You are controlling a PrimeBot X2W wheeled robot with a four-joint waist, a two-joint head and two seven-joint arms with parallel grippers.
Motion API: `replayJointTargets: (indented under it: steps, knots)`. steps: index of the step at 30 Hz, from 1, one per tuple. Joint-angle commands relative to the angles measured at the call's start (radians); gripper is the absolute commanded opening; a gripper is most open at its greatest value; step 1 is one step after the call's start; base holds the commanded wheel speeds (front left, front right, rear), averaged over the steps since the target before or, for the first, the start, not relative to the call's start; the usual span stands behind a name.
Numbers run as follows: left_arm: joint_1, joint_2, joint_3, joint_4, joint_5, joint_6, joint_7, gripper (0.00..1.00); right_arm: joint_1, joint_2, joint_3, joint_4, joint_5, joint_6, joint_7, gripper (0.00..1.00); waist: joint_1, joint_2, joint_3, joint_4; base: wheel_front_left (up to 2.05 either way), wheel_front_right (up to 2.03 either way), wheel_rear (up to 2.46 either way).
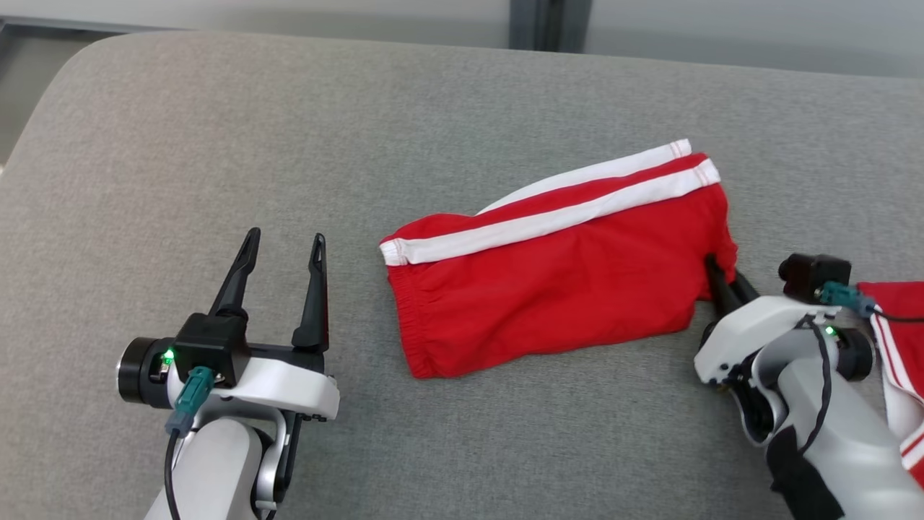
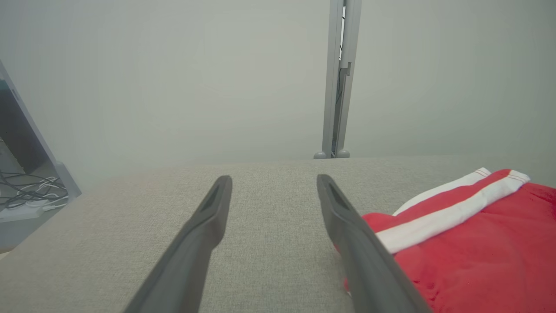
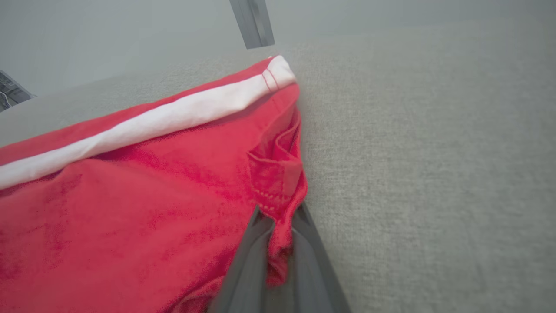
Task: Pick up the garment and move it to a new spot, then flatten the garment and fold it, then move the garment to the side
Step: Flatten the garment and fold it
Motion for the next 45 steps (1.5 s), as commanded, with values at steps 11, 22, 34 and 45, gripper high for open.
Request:
replayJointTargets:
  steps: [11, 22, 34, 45]
  knots:
    - [0.045, 0.029, 0.029, 0.004, 0.015, -0.007, -0.003, 1.0, 0.282, -0.006, -0.012, -0.324, 0.031, 0.0, -0.011, 0.0, -0.0001, 0.0, -0.054, -0.1, 0.0, 0.0, 0.0]
    - [0.07, 0.047, 0.023, 0.004, 0.011, -0.005, 0.002, 1.0, 0.506, 0.026, -0.131, -0.542, -0.012, 0.0, -0.009, 0.0, -0.0001, 0.0, -0.082, -0.147, 0.0, 0.0, 0.0]
    - [0.078, 0.064, 0.008, -0.011, 0.012, 0.001, 0.025, 1.0, 0.479, 0.051, -0.037, -0.687, -0.108, 0.0, -0.009, 0.0, -0.0001, 0.0, -0.109, -0.161, 0.0, 0.0, 0.0]
    - [0.084, 0.054, -0.014, -0.01, 0.002, -0.001, 0.029, 1.0, 0.324, 0.057, 0.382, -0.783, -0.005, 0.0, 0.051, 0.0, -0.0001, 0.0, -0.12, -0.114, 0.0, 0.0, 0.0]
